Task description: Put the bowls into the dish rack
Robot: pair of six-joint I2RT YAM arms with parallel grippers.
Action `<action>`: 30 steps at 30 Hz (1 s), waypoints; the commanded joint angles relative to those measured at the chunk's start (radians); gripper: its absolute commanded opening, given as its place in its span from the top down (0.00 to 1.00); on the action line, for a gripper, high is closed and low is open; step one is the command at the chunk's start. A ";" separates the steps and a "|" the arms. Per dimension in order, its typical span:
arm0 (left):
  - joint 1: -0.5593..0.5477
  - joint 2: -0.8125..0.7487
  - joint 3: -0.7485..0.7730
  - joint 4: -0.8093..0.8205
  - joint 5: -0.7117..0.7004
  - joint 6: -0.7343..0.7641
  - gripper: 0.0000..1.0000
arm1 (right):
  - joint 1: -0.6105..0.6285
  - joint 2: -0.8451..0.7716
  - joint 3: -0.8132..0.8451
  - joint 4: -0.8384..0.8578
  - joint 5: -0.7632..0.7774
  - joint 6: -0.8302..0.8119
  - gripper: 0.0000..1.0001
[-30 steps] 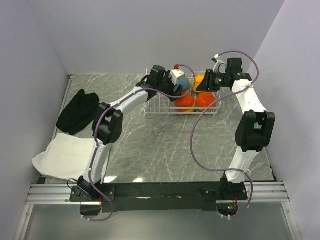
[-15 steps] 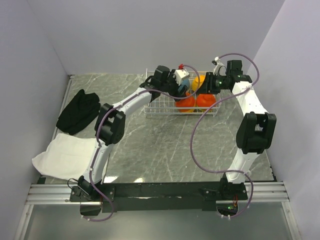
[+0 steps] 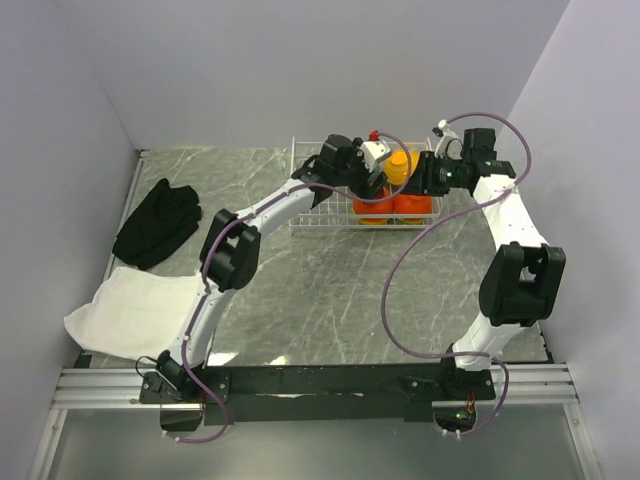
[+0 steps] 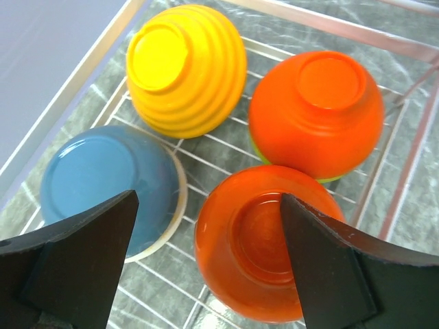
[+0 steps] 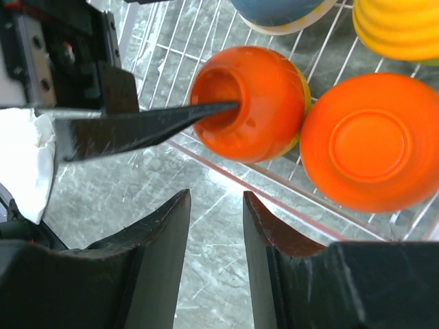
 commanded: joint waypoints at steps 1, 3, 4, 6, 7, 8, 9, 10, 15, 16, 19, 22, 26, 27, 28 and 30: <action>0.013 -0.117 0.005 0.007 -0.074 0.011 0.08 | -0.015 -0.087 -0.012 0.033 0.004 -0.011 0.55; 0.022 -0.189 -0.003 0.009 -0.080 0.008 0.06 | -0.016 -0.107 -0.015 0.043 0.019 0.001 0.52; 0.024 -0.214 -0.012 0.010 -0.086 0.008 0.05 | -0.019 -0.115 -0.021 0.051 0.055 0.010 0.49; 0.027 -0.295 -0.025 0.001 -0.098 0.000 0.02 | -0.025 -0.141 -0.033 0.083 0.106 0.070 0.11; 0.027 -0.325 -0.049 -0.002 -0.107 -0.006 0.01 | -0.041 -0.154 -0.053 0.095 0.120 0.087 0.01; 0.027 -0.391 -0.061 -0.004 -0.135 -0.019 0.01 | -0.048 -0.182 -0.064 0.117 0.154 0.107 0.00; 0.027 -0.424 -0.071 -0.027 -0.144 -0.061 0.01 | -0.053 -0.194 -0.072 0.120 0.177 0.137 0.00; 0.027 -0.497 -0.092 -0.034 -0.150 -0.076 0.01 | -0.056 -0.207 -0.081 0.117 0.218 0.153 0.00; 0.027 -0.714 -0.257 -0.088 -0.201 -0.067 0.01 | -0.056 -0.302 -0.098 0.049 0.657 0.218 0.00; 0.029 -0.766 -0.285 -0.117 -0.237 -0.061 0.01 | -0.058 -0.320 -0.105 0.046 0.698 0.210 0.00; 0.080 -0.882 -0.446 -0.119 -0.374 -0.087 0.03 | -0.056 -0.374 -0.113 -0.012 0.780 0.181 0.00; 0.214 -0.997 -0.650 -0.100 -0.420 -0.118 0.03 | -0.056 -0.443 -0.159 -0.047 0.824 0.155 0.00; 0.381 -1.071 -0.851 -0.099 -0.407 -0.101 0.03 | -0.058 -0.582 -0.246 -0.029 0.872 0.133 0.00; 0.427 -1.073 -0.885 -0.108 -0.397 -0.115 0.03 | -0.056 -0.604 -0.269 -0.030 0.872 0.130 0.00; 0.446 -1.073 -0.894 -0.119 -0.370 -0.127 0.03 | -0.056 -0.622 -0.285 -0.035 0.860 0.122 0.00; 0.470 -1.068 -0.897 -0.126 -0.350 -0.167 0.03 | -0.056 -0.676 -0.318 -0.049 0.834 0.109 0.00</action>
